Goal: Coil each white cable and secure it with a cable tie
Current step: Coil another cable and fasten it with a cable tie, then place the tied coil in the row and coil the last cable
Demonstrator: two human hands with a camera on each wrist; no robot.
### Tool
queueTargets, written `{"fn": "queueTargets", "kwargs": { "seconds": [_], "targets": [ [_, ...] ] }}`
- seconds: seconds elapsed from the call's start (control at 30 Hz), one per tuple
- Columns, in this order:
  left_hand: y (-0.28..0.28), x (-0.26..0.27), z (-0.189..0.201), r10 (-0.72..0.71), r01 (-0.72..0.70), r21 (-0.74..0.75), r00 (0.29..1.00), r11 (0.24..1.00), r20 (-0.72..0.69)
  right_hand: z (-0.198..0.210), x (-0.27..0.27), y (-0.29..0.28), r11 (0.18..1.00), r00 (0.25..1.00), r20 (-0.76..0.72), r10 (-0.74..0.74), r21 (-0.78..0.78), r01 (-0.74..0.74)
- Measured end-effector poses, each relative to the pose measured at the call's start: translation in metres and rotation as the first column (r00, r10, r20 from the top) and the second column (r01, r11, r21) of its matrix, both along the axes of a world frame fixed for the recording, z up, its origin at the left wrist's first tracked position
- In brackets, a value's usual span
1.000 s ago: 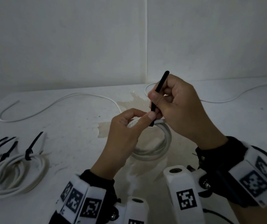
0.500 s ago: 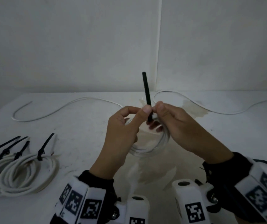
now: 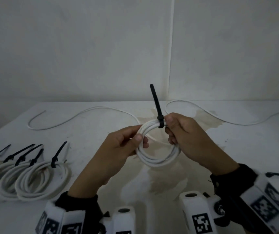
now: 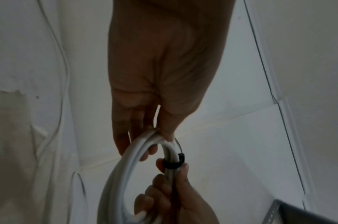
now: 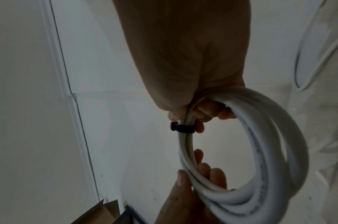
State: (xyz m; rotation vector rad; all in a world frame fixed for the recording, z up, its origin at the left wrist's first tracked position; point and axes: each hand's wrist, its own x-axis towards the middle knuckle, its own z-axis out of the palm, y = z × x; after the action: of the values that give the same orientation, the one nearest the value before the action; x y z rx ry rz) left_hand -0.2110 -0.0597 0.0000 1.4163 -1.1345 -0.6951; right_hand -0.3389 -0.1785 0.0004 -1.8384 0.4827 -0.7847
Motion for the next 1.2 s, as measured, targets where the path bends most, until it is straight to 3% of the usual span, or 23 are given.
{"fn": "queueTargets", "kwargs": {
  "seconds": [0.4, 0.77, 1.07, 1.2],
  "targets": [
    [0.043, 0.017, 0.003, 0.189, -0.19, -0.014, 0.963, 0.982, 0.19, -0.006, 0.027, 0.046, 0.997, 0.999, 0.03, 0.023, 0.076, -0.025],
    [0.087, 0.055, -0.014, 0.337, -0.342, 0.06, 0.938, 0.938, 0.084, -0.017, 0.07, 0.085, 0.986, 0.962, -0.228, 0.154, -0.028, -0.164],
    [0.11, 0.088, -0.031, 0.453, -0.468, 0.146, 0.883, 0.871, 0.127, -0.027, 0.102, 0.108, 0.957, 0.882, -0.429, 0.193, -0.115, -0.265],
    [0.117, 0.106, -0.036, 0.463, -0.506, 0.152, 0.85, 0.849, 0.251, -0.032, 0.114, 0.109, 0.934, 0.812, -0.535, 0.235, -0.108, -0.341]
  ]
}}
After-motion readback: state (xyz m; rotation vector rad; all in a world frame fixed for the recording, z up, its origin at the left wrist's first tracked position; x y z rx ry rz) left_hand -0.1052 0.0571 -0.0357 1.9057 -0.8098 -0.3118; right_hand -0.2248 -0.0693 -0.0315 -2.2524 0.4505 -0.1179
